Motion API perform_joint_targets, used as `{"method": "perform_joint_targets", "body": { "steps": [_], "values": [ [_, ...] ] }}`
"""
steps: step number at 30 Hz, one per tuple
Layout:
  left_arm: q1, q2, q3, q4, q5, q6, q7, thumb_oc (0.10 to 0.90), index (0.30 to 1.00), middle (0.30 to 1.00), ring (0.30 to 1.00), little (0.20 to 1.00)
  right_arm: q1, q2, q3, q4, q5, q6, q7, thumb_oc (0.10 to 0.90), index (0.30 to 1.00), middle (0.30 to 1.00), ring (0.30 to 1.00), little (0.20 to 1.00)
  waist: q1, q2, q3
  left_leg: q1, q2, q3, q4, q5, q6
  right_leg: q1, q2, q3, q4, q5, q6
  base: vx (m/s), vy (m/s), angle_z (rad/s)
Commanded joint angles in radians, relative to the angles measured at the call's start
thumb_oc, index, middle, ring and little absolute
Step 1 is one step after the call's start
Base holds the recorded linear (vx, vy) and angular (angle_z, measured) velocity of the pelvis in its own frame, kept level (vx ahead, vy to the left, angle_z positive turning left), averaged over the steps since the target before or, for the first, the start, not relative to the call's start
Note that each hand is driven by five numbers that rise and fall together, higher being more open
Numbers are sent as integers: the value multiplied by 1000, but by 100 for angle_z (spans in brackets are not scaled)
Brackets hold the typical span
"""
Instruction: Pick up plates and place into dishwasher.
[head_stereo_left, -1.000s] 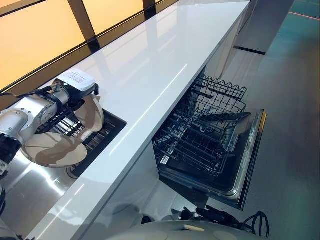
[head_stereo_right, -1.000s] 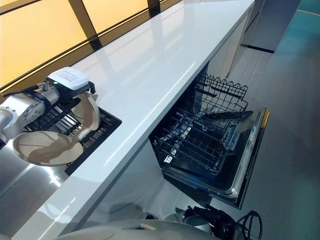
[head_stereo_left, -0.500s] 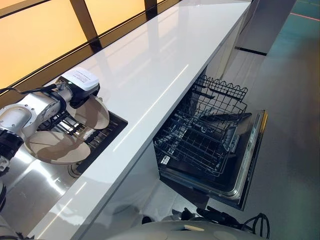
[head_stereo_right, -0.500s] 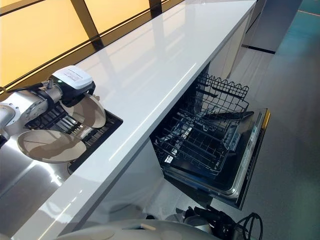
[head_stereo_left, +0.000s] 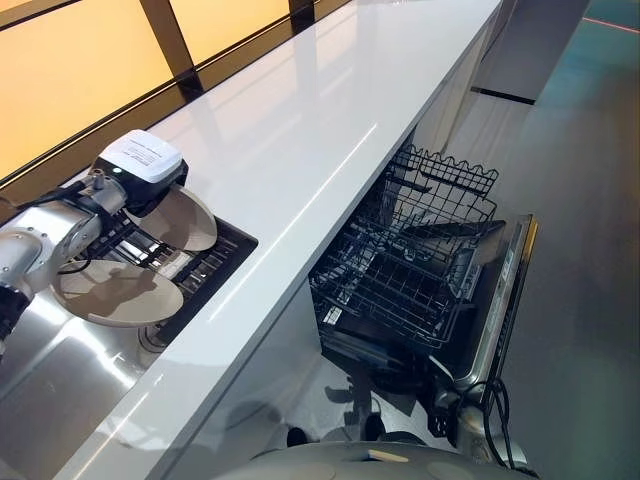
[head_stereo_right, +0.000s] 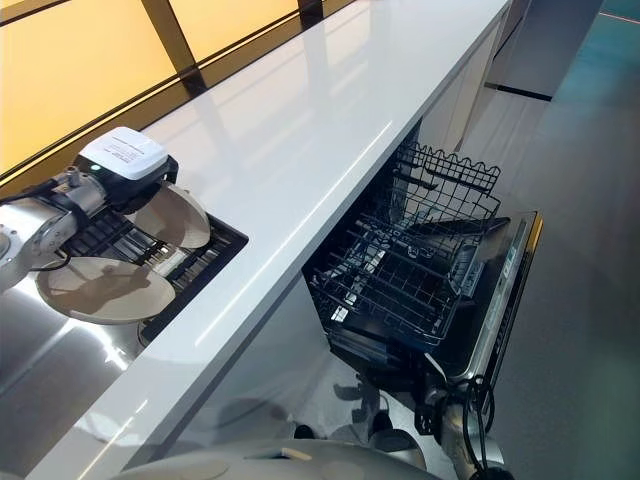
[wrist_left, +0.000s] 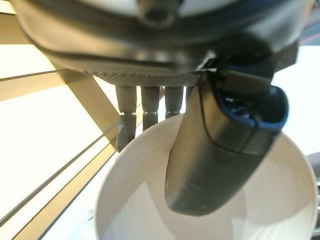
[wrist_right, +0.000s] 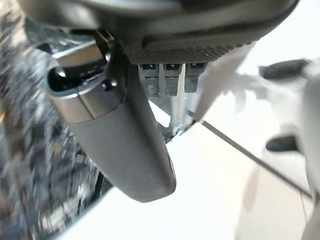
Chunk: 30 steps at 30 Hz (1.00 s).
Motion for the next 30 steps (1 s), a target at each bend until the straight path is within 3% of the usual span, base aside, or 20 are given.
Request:
{"method": "perform_joint_targets", "body": {
  "steps": [1, 4, 9, 13, 16, 21, 24, 27, 28, 30],
  "values": [
    [-114, 100, 179, 57, -57, 53, 167, 100, 300, 300, 300, 200, -17, -80, 43, -115, -99, 30, 73, 800, 900, 900, 900, 900, -23, 45, -14, 34, -87, 5, 7, -147, 46, -73, 9, -41, 92, -49, 117, -56, 17, -3],
    [-108, 104, 169, 53, -58, 56, 197, 100, 300, 300, 300, 200, -26, -109, 69, -164, -70, 98, 188, 800, 900, 900, 900, 900, -19, 36, -11, 35, -84, 11, 7, -145, 45, -80, 2, -53, 103, -45, 122, -46, 6, -6],
    [-68, 92, 170, 38, -61, 65, 292, 100, 300, 300, 300, 200, -59, -113, 64, -266, 246, 209, 361, 800, 900, 900, 900, 900, -1, 22, -9, 35, -80, 10, 7, -138, 42, -76, -5, -75, 108, -44, 119, -17, -4, -10],
    [-18, 85, 215, 12, -87, 80, 357, 100, 300, 300, 300, 200, -89, -138, 5, -363, 442, 202, 391, 800, 900, 900, 900, 900, 10, 13, -14, 33, -77, 10, 7, -134, 41, -66, -4, -82, 101, -46, 114, 0, 0, 0],
    [53, 82, 305, -13, -122, 73, 415, 100, 300, 300, 300, 200, -111, -164, -84, -477, 603, 180, 357, 800, 900, 900, 900, 900, 14, 5, -20, 29, -75, 10, 7, -131, 42, -57, 1, -82, 92, -50, 108, 0, 0, 0],
    [235, 51, 521, -72, -137, 44, 505, 100, 300, 300, 300, 200, -151, -176, -275, -629, 763, 86, 263, 800, 900, 900, 900, 900, 16, -2, -37, 25, -74, 7, 7, -131, 44, -44, 11, -78, 76, -56, 95, 8, 9, -2],
    [318, 28, 625, -117, -157, 39, 530, 100, 300, 300, 300, 200, -168, -170, -370, -687, 746, -16, 189, 800, 900, 900, 900, 900, 14, -4, -46, 24, -73, 5, 7, -132, 45, -37, 16, -76, 66, -58, 88, 7, 1, 1],
    [375, 2, 717, -161, -183, 25, 548, 100, 300, 300, 300, 200, -171, -182, -462, -737, 595, -165, 64, 800, 900, 900, 900, 900, 10, -5, -52, 24, -73, 3, 7, -135, 47, -33, 22, -72, 61, -62, 82, 21, -2, 1],
    [396, -13, 751, -191, -207, 20, 558, 100, 300, 300, 300, 200, -161, -196, -504, -746, 426, -270, -43, 800, 900, 900, 900, 900, 6, -4, -53, 30, -75, -2, 7, -142, 48, -27, 25, -69, 62, -72, 81, 43, -5, -2],
    [422, -37, 804, -249, -220, 36, 559, 100, 300, 300, 300, 200, -142, -238, -566, -771, 238, -364, -184, 800, 900, 900, 900, 900, -2, -4, -56, 28, -75, -4, 7, -139, 51, -30, 32, -57, 66, -74, 75, 0, 0, 0]
  ]
}}
